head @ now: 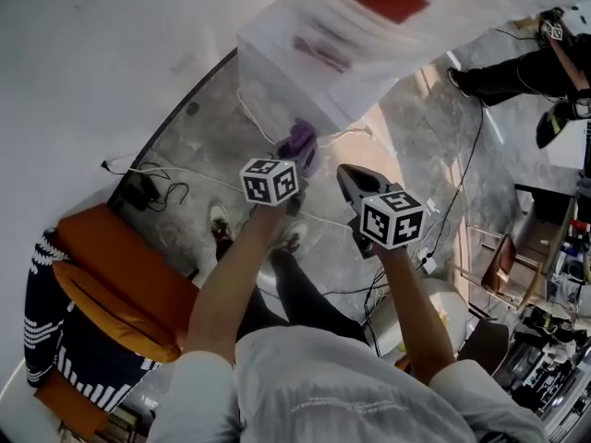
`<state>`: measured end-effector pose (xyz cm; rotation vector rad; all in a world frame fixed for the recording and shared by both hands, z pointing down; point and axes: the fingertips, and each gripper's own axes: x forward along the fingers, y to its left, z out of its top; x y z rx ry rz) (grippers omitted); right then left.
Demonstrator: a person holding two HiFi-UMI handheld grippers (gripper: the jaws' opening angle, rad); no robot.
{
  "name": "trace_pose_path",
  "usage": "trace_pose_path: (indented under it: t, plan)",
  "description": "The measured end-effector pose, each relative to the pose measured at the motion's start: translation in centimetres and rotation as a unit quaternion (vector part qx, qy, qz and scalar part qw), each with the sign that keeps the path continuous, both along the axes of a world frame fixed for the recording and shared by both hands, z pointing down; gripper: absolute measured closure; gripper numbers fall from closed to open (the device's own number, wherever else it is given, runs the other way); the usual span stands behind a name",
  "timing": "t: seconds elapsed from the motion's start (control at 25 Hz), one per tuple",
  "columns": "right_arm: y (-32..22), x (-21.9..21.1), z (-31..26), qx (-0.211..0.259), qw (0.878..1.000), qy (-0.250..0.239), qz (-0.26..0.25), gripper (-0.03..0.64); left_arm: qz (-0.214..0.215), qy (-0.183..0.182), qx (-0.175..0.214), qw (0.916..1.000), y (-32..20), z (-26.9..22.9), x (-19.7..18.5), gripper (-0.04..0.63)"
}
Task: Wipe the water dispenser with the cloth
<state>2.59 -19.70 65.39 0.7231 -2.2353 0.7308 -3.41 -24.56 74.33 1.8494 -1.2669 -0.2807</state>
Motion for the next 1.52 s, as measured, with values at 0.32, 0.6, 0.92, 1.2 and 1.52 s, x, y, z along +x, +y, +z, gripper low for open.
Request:
trace_pose_path:
  t: [0.32, 0.6, 0.92, 1.2, 1.52]
  plan:
    - [-0.1, -4.2, 4.6, -0.035, 0.999, 0.012, -0.006, 0.601, -0.178, 0.145, -0.020, 0.9730, -4.7, 4.1, -11.2, 0.534]
    - [-0.7, -7.3, 8.8, -0.046, 0.998, 0.029, -0.026, 0.601, -0.220, 0.160, -0.034, 0.9616, -7.2, 7.9, -18.2, 0.534]
    - [-1.2, -11.1, 16.4, -0.119, 0.992, 0.049, 0.014, 0.601, -0.207, 0.149, -0.104, 0.9613, -9.2, 17.2, -21.7, 0.534]
    - [-0.9, -10.8, 20.1, -0.162, 0.984, 0.052, 0.057, 0.601, -0.237, 0.196, -0.125, 0.9434, -7.5, 24.5, -17.8, 0.534]
    - [-0.5, -9.8, 19.2, -0.146, 0.984, 0.055, 0.083, 0.601, -0.203, 0.253, -0.180, 0.9284, -3.9, 26.7, -8.2, 0.534]
